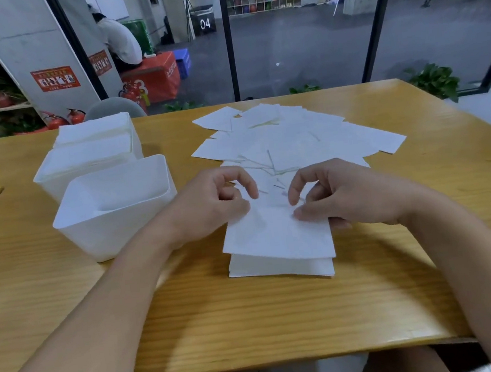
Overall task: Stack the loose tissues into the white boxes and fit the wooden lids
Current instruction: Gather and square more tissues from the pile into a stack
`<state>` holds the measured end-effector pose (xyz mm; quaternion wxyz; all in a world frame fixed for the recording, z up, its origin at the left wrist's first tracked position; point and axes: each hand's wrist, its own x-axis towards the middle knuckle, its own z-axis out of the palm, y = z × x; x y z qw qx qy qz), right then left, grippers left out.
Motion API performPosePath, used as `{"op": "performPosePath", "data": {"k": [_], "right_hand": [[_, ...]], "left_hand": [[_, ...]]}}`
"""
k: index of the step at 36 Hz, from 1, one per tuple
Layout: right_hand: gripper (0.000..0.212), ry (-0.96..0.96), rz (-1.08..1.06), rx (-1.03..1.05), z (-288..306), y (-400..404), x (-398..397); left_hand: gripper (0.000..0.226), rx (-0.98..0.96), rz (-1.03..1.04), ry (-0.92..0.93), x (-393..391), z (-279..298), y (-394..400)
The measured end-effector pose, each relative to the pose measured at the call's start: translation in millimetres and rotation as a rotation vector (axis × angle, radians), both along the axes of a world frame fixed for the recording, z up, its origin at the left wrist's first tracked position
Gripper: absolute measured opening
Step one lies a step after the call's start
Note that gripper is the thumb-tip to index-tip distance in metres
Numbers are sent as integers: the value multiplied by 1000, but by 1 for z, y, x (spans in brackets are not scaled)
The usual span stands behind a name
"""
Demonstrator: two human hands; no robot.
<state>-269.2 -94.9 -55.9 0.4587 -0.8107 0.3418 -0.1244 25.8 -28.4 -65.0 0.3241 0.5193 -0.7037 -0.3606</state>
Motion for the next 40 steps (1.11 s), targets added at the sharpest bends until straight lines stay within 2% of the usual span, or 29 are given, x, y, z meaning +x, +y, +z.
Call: {"op": "performPosePath", "data": {"k": [5,17,21,23,26,29,31,35,40], "right_hand": [[22,139,29,-56,-5,2,2],[32,211,52,-123,-5,2,2],[40,172,-48,-180,-2,0,0],[35,144,-89,-225,-3,-3,1],[24,74,-210,-319,-10,-6,6],[17,94,-298,-462,-21,-6,14],[14,95,-314,-487,-26,-5,18],[12,76,-292,-498,-32,-8,21],[19,69,-219,-509,-34,-9,22]], "left_hand": [[13,72,-46,-183,-2,-2,4],[16,30,-12,-253,-7,-3,5],[14,-29,-15,-260,-4,-4,3],[3,-89,-3,-310,-4,-8,1],[12,-175,60,-319,-7,-12,-1],[20,-292,156,-248,-12,-14,-4],[21,-330,199,-250,-14,-16,-6],[3,-281,200,-309,-11,-20,-8],[21,-223,189,-452,-5,-23,-11]]}}
